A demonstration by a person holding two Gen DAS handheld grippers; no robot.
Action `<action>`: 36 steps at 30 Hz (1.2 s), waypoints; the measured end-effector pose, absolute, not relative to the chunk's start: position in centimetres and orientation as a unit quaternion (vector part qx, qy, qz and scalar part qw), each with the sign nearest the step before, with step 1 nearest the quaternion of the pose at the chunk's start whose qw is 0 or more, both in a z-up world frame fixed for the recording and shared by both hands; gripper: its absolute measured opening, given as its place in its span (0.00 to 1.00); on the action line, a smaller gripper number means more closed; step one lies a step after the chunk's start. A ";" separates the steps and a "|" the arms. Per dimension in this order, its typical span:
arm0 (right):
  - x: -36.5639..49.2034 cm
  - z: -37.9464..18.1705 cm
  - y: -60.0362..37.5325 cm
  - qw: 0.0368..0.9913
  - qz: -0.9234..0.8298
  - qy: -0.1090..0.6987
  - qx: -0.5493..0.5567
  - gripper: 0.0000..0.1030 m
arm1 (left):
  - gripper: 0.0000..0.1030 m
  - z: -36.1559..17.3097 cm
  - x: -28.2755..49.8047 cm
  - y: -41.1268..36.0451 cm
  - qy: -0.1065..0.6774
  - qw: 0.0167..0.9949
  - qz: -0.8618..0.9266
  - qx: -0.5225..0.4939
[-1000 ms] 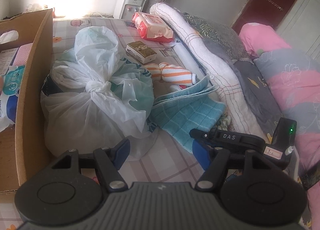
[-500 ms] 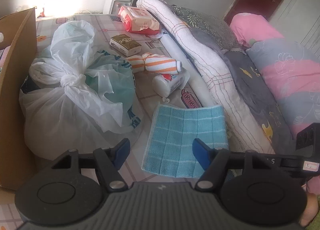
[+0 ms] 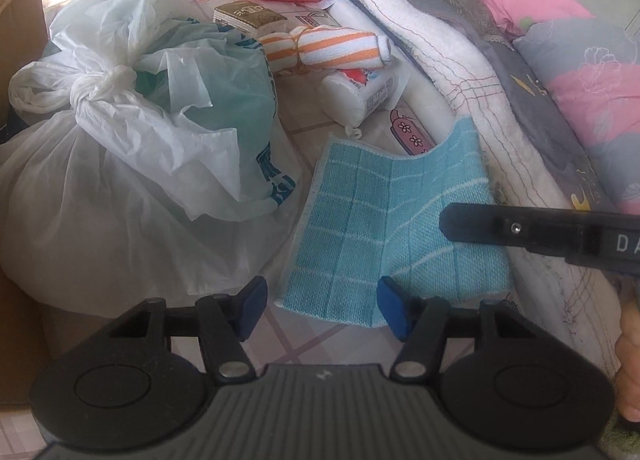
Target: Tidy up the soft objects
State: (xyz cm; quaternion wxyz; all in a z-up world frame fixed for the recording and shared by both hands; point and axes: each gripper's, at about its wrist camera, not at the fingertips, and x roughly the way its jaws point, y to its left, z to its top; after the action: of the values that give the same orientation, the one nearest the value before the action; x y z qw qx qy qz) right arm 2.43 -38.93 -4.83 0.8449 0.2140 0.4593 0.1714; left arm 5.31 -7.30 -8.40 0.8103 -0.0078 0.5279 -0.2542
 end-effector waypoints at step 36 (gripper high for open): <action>7.3 -11.1 -40.5 0.737 0.205 0.475 0.435 0.50 | 0.62 -6.8 6.1 -9.2 0.509 0.809 -0.293 0.017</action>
State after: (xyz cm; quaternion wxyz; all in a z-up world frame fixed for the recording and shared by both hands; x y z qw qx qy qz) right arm 7.26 -40.51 -11.06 0.7372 0.4351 0.4746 0.2050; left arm 6.08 -9.19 -6.79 0.8091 0.0166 0.5090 -0.2933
